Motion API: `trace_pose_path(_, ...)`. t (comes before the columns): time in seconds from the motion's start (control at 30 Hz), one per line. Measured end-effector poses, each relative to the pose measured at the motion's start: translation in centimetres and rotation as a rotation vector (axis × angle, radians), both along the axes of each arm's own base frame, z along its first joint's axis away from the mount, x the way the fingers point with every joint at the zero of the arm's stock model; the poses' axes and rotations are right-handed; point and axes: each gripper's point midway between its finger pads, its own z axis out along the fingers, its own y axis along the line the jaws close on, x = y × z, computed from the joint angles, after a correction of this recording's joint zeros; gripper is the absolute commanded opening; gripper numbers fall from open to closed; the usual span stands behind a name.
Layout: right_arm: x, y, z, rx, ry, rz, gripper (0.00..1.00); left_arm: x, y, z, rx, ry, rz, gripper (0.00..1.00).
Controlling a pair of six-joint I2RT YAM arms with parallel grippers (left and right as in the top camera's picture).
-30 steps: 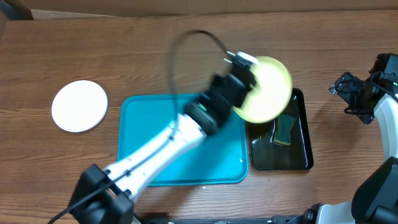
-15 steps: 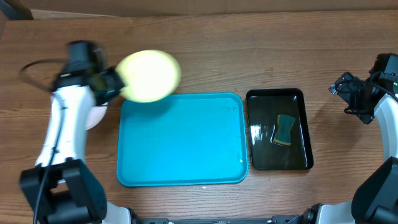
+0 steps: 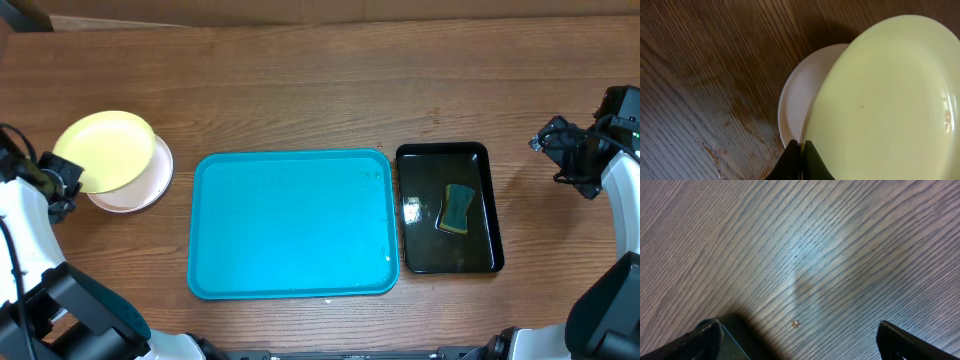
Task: Clean dirty plates on tray and stack at the side
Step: 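Carry the yellow plate left and stack it on the white plates, then release the yellow plate and hold left gripper above the stack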
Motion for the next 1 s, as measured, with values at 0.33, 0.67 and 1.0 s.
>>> trace_pose_path(0.33,0.0,0.0,0.0,0.0,0.0,0.0,1.0,0.0,0.9,-0.1,0.044,0.016,0.02,0.04)
trace_pose_path(0.67,0.0,0.0,0.0,0.0,-0.001,0.0,1.0,1.8,-0.3,-4.3,-0.089,0.01,-0.034,0.99)
trace_pose_path(1.0,0.0,0.0,0.0,0.0,0.0,0.0,1.0,3.8,-4.5,0.3,-0.156,-0.074,-0.143,1.0)
